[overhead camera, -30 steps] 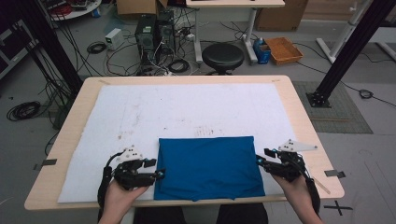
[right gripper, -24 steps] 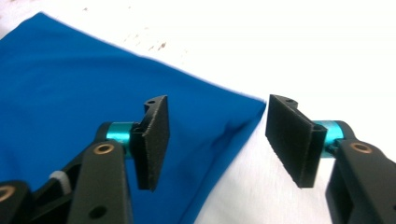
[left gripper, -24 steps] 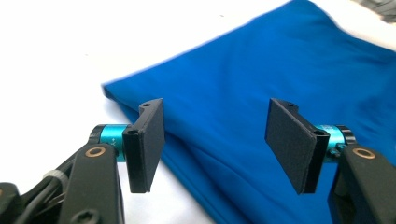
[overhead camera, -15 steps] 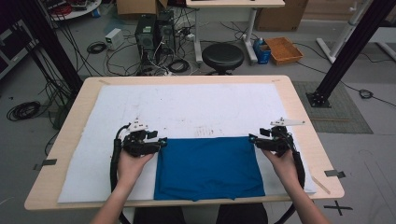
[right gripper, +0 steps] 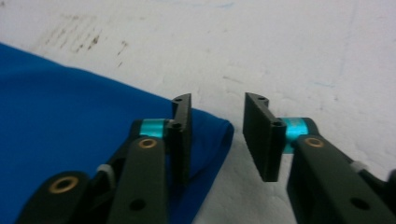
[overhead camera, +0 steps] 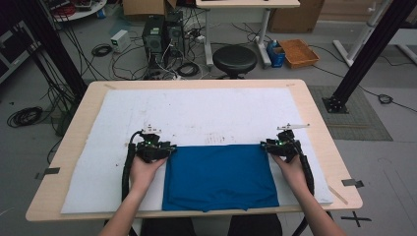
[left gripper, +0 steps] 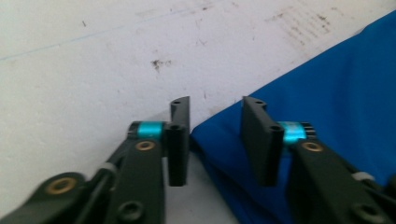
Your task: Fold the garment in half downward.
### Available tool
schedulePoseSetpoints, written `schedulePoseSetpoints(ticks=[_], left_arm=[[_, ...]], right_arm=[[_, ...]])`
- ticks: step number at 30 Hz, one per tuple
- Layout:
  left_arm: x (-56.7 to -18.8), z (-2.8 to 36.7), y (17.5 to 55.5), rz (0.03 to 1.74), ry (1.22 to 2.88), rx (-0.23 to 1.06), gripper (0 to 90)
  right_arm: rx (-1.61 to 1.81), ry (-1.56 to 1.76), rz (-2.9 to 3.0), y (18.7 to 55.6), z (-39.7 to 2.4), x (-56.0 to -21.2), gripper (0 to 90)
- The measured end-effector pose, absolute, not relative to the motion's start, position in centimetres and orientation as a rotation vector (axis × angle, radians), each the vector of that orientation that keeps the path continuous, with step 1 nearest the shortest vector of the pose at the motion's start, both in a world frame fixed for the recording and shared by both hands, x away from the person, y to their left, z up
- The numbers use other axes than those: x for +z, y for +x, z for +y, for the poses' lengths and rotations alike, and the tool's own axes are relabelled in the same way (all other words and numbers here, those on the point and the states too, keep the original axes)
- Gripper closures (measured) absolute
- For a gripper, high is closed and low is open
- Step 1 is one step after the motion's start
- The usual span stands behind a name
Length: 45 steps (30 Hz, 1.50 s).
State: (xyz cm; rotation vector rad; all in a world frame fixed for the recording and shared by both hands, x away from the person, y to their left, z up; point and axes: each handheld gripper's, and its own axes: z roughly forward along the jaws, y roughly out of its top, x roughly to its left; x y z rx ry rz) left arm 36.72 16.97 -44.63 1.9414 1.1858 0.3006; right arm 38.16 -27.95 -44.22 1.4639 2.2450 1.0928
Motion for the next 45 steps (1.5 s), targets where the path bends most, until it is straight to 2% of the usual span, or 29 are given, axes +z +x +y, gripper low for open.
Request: schedulePoseSetpoints(ticks=[4, 6, 8, 17, 30, 41, 43, 45], left_arm=[[-44.7, 16.7, 36.4, 1.173, 1.951, 0.303, 80.8], [-44.7, 16.7, 36.3, 1.146, 1.958, 0.298, 86.3], [-44.6, 16.7, 36.3, 1.135, 1.959, 0.325, 87.0], [-43.8, 16.5, 37.9, 1.134, 1.946, 0.377, 87.2], [-43.7, 15.8, 41.2, 1.165, 1.967, 0.441, 87.2], [-43.9, 15.7, 41.9, 1.164, 1.970, 0.465, 87.1], [-43.8, 15.6, 41.8, 1.156, 1.977, 0.487, 86.0], [-43.7, 15.6, 41.7, 1.161, 1.976, 0.510, 78.4]], right_arm=[[1.065, 1.409, 2.286, 38.0, -27.6, -44.4, 82.7], [1.075, 1.415, 2.282, 38.0, -27.8, -44.4, 85.1], [1.081, 1.406, 2.275, 37.9, -28.0, -44.3, 85.7], [1.096, 1.362, 2.242, 38.9, -28.2, -43.4, 86.1], [1.044, 1.338, 2.246, 42.7, -28.1, -43.1, 86.1], [1.058, 1.334, 2.238, 43.3, -28.2, -43.4, 85.9], [1.057, 1.329, 2.238, 43.3, -28.2, -43.4, 83.4], [1.054, 1.323, 2.232, 43.2, -28.2, -43.3, 78.0]])
